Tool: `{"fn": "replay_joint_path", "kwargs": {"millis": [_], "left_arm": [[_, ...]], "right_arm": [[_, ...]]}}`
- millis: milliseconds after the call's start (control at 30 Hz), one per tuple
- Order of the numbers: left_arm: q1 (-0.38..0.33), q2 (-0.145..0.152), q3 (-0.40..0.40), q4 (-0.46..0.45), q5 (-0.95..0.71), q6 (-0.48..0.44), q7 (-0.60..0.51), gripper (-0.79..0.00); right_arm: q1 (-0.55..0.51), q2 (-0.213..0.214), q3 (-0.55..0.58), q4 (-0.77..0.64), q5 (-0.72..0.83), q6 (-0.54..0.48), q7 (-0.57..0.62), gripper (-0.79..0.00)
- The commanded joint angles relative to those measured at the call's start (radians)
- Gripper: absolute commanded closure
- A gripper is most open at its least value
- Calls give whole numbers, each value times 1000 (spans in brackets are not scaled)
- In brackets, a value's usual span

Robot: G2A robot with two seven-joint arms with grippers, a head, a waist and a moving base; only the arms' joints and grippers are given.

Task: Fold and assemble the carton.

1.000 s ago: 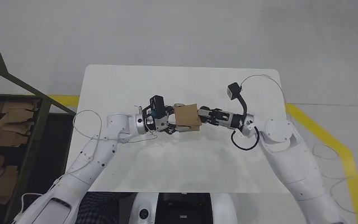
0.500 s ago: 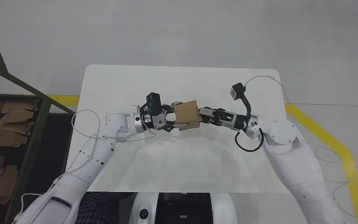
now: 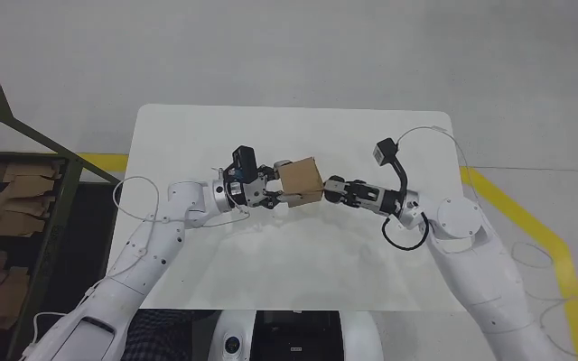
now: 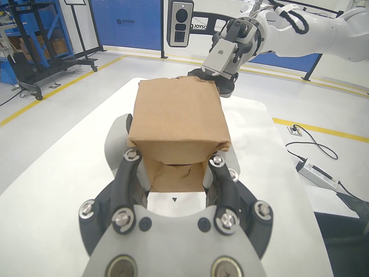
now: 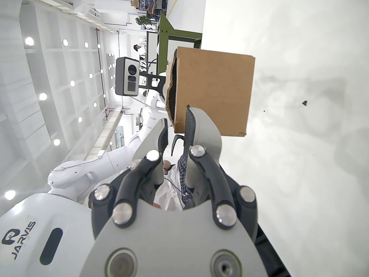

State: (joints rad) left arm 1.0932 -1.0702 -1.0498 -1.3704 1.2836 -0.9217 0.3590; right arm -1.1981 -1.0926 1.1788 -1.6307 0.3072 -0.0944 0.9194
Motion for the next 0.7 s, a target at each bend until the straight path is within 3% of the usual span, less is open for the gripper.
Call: {"fn": "replay_joint_path", "kwargs": {"millis": [0,267,667], "left_arm": [[1,0,-1,0,-2,-1,0,-363],[2,-1,-3,-5,-2,-3,-5,-363],[3,-3,-6,5,-7,-7,-8,-360]], "right_arm": [[0,0,-3,-2,-4,1,0,-92],[10,-2,-18,-6,-16,8,-5,-34],[12,-2,-10,13,7,-11,-2,-92]]}}
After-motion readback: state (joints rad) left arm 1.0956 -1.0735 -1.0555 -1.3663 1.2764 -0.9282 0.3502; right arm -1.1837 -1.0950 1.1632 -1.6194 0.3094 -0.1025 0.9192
